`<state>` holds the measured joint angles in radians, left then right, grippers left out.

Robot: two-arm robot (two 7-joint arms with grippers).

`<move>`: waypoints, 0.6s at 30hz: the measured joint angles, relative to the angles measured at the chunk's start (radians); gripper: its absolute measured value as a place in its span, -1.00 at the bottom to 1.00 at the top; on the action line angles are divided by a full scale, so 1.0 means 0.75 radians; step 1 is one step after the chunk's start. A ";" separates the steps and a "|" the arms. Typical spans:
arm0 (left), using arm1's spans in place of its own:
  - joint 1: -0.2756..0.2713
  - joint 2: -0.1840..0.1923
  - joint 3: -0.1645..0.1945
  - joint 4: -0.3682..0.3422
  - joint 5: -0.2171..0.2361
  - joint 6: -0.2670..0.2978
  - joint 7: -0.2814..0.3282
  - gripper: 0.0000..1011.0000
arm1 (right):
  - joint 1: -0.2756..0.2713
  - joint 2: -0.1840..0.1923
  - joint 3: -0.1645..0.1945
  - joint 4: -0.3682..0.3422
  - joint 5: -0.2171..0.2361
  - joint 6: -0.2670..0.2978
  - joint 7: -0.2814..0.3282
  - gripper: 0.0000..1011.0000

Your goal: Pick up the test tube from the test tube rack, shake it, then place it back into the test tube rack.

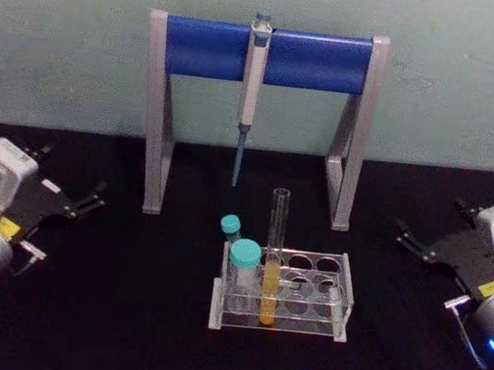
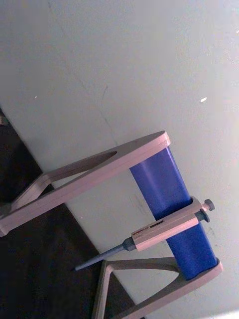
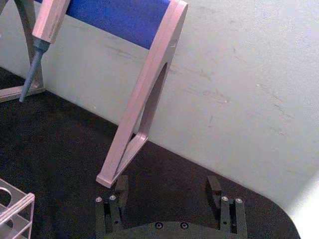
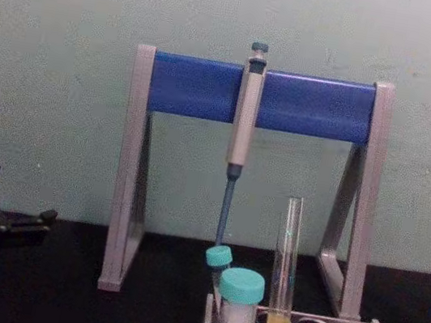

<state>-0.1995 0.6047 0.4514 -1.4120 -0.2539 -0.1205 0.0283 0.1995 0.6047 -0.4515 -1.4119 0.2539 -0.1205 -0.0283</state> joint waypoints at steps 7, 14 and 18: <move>0.000 0.000 0.000 0.000 0.000 0.000 0.000 0.98 | 0.000 0.000 0.000 0.000 0.000 0.000 0.000 0.98; 0.000 0.000 0.000 0.000 0.000 0.000 0.000 0.98 | 0.000 0.000 0.000 0.000 0.000 0.000 0.000 0.98; 0.000 0.000 0.000 0.000 0.000 0.000 0.000 0.98 | 0.000 0.000 0.000 0.000 0.000 0.000 0.000 0.98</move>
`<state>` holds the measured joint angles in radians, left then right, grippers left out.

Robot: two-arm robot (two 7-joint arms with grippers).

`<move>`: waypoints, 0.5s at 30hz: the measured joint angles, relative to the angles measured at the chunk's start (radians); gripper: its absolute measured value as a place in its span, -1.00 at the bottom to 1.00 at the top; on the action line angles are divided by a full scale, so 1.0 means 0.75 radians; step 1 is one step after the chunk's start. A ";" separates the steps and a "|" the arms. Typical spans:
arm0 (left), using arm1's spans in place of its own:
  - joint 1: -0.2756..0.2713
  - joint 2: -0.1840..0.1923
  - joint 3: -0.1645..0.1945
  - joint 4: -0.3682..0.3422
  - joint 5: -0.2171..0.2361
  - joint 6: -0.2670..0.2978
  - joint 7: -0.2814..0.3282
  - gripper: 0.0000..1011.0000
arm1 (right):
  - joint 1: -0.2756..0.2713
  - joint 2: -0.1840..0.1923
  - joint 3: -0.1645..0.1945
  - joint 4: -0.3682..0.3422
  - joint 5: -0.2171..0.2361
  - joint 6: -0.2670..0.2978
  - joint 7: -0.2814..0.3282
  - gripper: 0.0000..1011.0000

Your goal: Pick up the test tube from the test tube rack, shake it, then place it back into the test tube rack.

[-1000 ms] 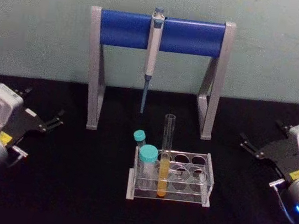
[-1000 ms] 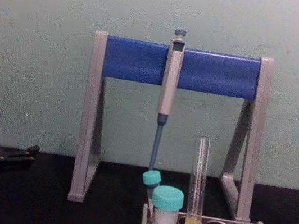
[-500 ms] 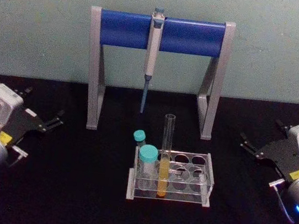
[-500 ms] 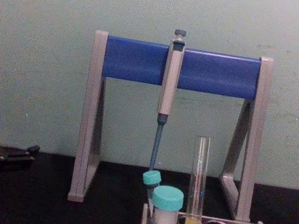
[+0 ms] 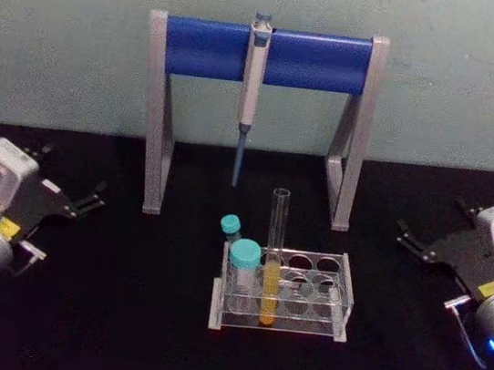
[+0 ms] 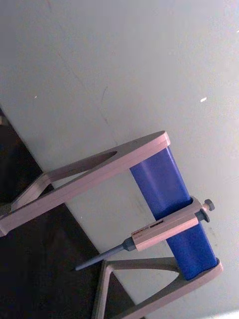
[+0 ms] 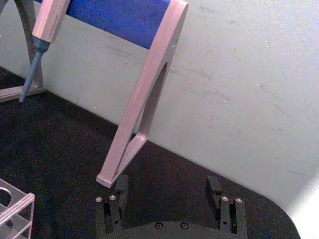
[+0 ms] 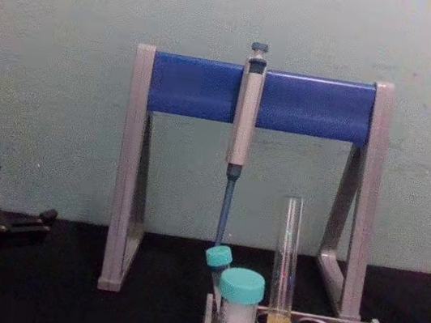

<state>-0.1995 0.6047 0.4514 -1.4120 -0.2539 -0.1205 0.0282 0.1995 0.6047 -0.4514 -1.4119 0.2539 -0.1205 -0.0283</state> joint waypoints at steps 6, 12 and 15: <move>0.000 0.000 0.000 0.000 0.000 0.000 0.000 0.98 | 0.000 0.000 0.000 0.000 0.000 0.000 0.000 0.98; 0.000 0.000 0.000 0.000 0.000 0.000 0.000 0.98 | 0.000 0.000 0.000 0.000 0.000 0.000 0.000 0.98; 0.000 0.000 0.000 0.000 0.000 0.000 0.000 0.98 | 0.000 0.000 0.000 0.000 0.000 0.000 0.000 0.98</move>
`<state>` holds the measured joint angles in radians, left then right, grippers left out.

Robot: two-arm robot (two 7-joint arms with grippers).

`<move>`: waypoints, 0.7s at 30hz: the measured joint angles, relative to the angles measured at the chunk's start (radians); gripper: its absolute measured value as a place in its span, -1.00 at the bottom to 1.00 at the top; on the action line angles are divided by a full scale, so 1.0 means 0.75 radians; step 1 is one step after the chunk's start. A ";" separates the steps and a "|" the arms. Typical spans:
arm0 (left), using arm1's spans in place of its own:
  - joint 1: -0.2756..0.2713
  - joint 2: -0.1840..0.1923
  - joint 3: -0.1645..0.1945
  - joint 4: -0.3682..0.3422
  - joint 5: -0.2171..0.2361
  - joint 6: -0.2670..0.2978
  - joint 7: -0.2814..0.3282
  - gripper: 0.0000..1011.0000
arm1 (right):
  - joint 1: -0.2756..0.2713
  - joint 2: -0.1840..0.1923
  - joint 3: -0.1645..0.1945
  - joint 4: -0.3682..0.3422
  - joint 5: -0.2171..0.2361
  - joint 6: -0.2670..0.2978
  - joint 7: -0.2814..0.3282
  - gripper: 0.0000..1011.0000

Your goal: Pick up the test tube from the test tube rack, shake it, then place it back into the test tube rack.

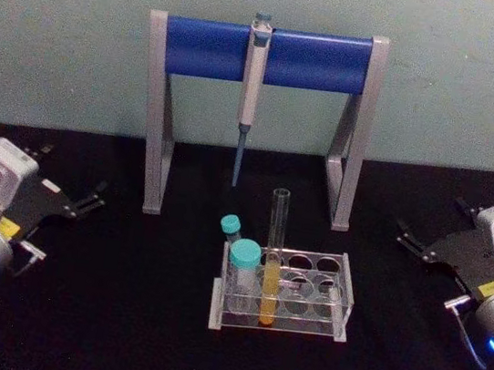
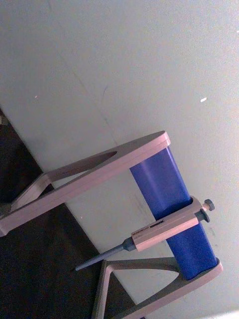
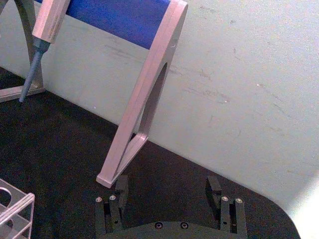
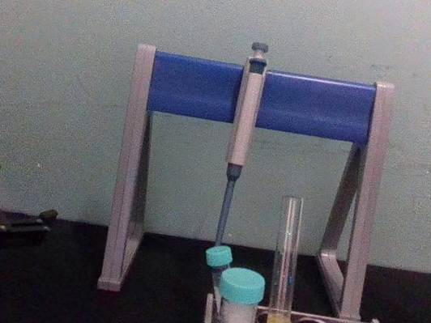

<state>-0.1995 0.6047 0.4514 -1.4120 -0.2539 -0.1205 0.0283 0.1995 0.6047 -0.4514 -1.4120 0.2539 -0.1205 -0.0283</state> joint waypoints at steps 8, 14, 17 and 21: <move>0.000 0.000 0.000 0.000 0.000 0.000 0.000 0.98 | 0.000 0.000 0.000 0.000 0.000 0.000 0.000 0.98; 0.000 0.000 0.000 0.000 0.000 0.000 0.000 0.98 | 0.000 0.000 0.000 0.000 0.000 0.000 0.000 0.98; 0.000 0.000 0.000 0.000 0.000 0.000 0.000 0.98 | 0.000 0.000 0.000 0.000 0.000 0.000 0.000 0.98; 0.000 0.000 0.000 0.000 0.000 0.000 0.000 0.98 | 0.000 0.000 0.000 0.000 0.000 0.000 0.000 0.98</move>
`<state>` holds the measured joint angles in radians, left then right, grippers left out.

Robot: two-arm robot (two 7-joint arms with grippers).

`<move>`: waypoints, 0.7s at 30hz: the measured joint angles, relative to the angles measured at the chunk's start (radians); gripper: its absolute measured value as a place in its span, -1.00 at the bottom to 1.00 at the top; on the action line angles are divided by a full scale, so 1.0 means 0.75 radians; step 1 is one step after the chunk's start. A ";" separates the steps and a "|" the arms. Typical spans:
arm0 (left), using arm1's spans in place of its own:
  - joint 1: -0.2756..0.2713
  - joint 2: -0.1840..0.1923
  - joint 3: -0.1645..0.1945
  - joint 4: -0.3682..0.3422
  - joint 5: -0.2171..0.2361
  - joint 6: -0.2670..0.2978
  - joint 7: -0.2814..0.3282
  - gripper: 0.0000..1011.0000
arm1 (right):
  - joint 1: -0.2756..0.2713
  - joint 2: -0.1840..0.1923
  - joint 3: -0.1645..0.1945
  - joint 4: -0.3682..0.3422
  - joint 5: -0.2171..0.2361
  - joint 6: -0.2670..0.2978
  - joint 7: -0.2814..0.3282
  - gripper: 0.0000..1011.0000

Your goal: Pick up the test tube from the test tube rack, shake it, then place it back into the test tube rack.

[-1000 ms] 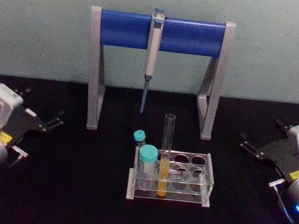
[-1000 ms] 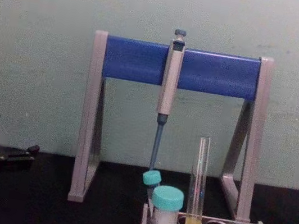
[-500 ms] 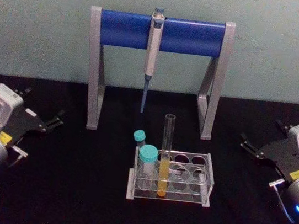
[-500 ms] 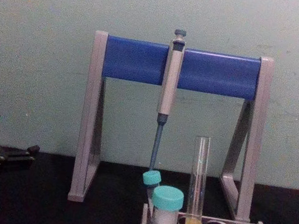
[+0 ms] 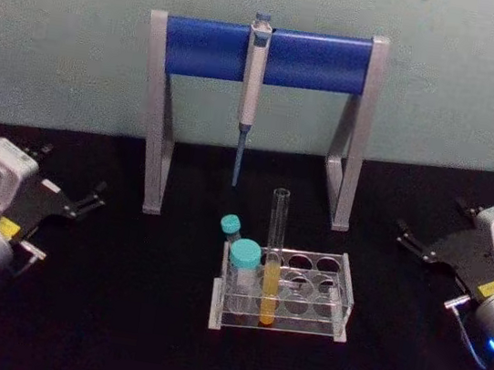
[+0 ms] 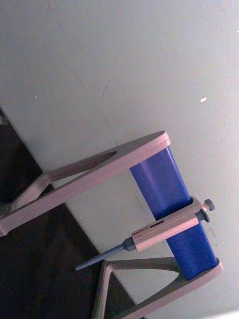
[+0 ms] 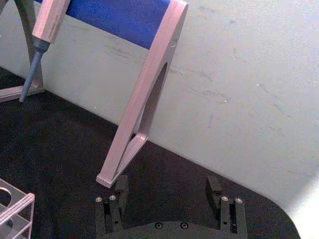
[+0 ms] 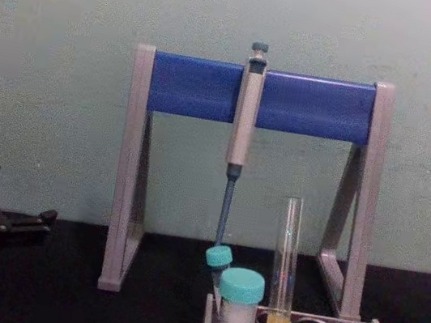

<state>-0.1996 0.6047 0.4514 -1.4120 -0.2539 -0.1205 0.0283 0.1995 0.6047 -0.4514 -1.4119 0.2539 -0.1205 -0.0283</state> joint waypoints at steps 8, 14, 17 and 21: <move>0.000 0.000 0.000 0.000 0.000 0.000 0.000 0.98 | 0.000 0.000 0.000 0.000 0.000 0.000 0.000 0.98; 0.000 0.000 0.000 0.000 0.000 0.000 0.000 0.98 | -0.031 0.004 0.023 -0.032 -0.013 0.011 0.013 0.98; 0.000 0.000 0.000 0.000 0.000 0.000 0.000 0.98 | -0.065 0.012 0.038 -0.073 -0.014 0.019 0.021 0.98; 0.000 0.000 0.000 0.000 0.000 0.000 0.000 0.98 | -0.112 0.023 0.055 -0.133 -0.006 0.023 0.036 0.98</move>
<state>-0.1995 0.6047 0.4513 -1.4120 -0.2539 -0.1205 0.0283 0.1155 0.6221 -0.4099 -1.5114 0.2491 -0.1033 -0.0015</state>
